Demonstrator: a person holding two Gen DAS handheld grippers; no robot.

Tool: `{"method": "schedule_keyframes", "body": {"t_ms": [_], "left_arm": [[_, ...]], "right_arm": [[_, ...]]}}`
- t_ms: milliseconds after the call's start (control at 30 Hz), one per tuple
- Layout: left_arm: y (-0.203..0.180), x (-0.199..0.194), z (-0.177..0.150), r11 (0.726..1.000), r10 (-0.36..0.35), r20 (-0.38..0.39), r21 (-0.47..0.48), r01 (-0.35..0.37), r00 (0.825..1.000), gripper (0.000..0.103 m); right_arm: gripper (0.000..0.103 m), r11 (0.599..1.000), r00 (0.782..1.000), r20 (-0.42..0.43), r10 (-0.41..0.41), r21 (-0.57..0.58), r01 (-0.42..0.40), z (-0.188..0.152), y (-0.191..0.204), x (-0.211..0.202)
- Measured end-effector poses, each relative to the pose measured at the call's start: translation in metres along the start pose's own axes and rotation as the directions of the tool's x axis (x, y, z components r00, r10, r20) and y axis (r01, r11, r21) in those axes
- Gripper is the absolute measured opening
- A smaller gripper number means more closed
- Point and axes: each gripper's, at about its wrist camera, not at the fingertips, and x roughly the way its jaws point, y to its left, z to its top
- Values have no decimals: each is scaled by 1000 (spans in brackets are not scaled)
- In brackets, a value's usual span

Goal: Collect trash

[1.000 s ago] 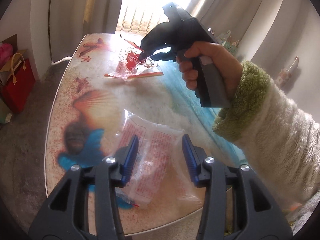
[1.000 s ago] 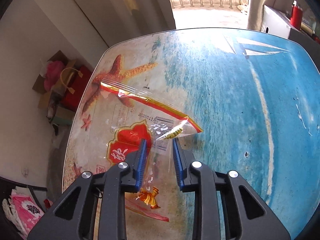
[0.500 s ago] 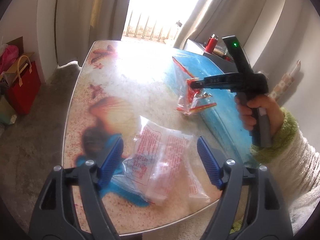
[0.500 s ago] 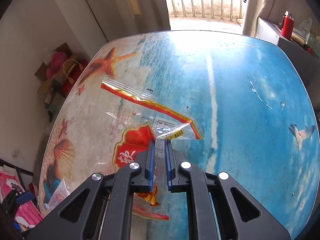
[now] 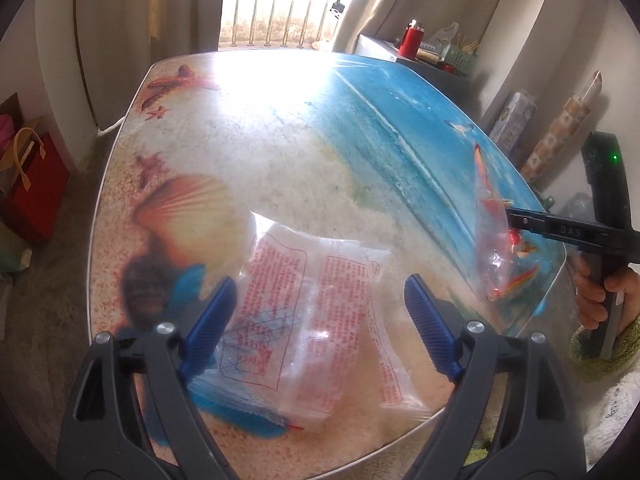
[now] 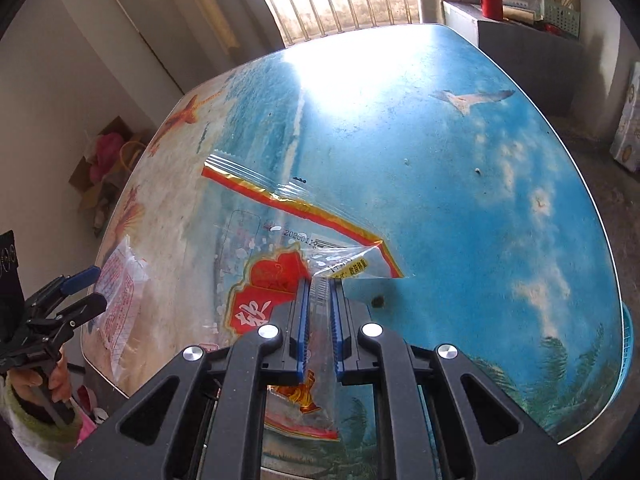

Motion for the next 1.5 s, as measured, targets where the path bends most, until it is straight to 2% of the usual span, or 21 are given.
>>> {"method": "schedule_keyframes", "body": {"t_ms": [300, 700, 767, 933, 1067, 1167, 1267, 1500], "left_arm": [[-16, 32, -3, 999, 31, -87, 33, -28, 996, 83], [-36, 41, -8, 978, 147, -86, 163, -132, 985, 84], [-35, 40, -9, 978, 152, -84, 155, -138, 985, 83], [-32, 37, -7, 979, 169, -82, 130, -157, 982, 73], [-30, 35, -7, 979, 178, -79, 116, -168, 981, 66], [-28, 34, -7, 978, 186, -75, 106, -178, 980, 61], [-26, 33, -6, 978, 193, -71, 94, -186, 979, 55], [-23, 30, -7, 977, 203, -60, 75, -199, 977, 42]], "right_arm": [[11, 1000, 1000, 5, 11, 19, -11, -5, -1, -1], [17, 999, 1000, -7, 29, 30, -29, -5, -2, 1], [20, 999, 1000, -9, 29, 31, -28, -4, -1, 1], [28, 998, 999, -13, 40, 54, -39, -4, -1, -1], [42, 996, 998, -23, 55, 69, -54, -4, -2, -3], [47, 995, 997, -37, 69, 72, -66, -4, 0, -3], [48, 997, 997, -51, 65, 53, -62, -8, 6, -1], [47, 999, 998, -58, -38, -29, 36, -16, 22, 6]]}}
